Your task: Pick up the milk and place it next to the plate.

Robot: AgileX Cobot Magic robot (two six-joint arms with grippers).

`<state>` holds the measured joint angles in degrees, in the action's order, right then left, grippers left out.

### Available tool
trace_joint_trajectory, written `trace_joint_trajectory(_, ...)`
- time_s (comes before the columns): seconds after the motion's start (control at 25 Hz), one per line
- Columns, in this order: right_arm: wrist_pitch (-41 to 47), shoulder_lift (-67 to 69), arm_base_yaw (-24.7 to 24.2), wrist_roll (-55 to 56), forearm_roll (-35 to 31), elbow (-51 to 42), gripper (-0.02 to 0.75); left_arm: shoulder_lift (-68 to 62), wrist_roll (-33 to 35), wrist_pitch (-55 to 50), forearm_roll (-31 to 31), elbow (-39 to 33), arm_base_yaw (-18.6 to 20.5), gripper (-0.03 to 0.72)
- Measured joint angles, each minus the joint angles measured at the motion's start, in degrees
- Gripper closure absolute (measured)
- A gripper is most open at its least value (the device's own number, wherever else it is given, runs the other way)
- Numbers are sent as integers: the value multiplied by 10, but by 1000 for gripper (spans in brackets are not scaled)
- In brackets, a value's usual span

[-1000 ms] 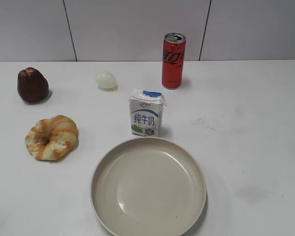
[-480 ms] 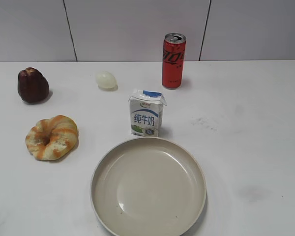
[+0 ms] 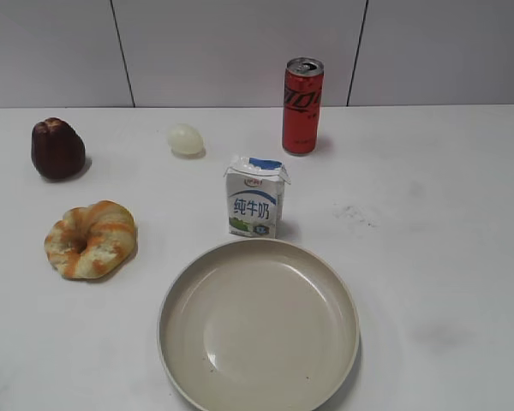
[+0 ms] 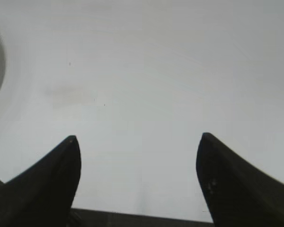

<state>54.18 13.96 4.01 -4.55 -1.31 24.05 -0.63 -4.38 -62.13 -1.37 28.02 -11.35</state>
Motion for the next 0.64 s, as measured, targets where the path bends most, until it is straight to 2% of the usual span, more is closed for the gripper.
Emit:
trace_joint_trajectory(0.28,-1,-132,0,0,0,-1,165,0,0,0,0,0,0,479)
trace_joint_trajectory(0.64,-1,-142,0,1,1,-1,165,0,0,0,0,0,0,479)
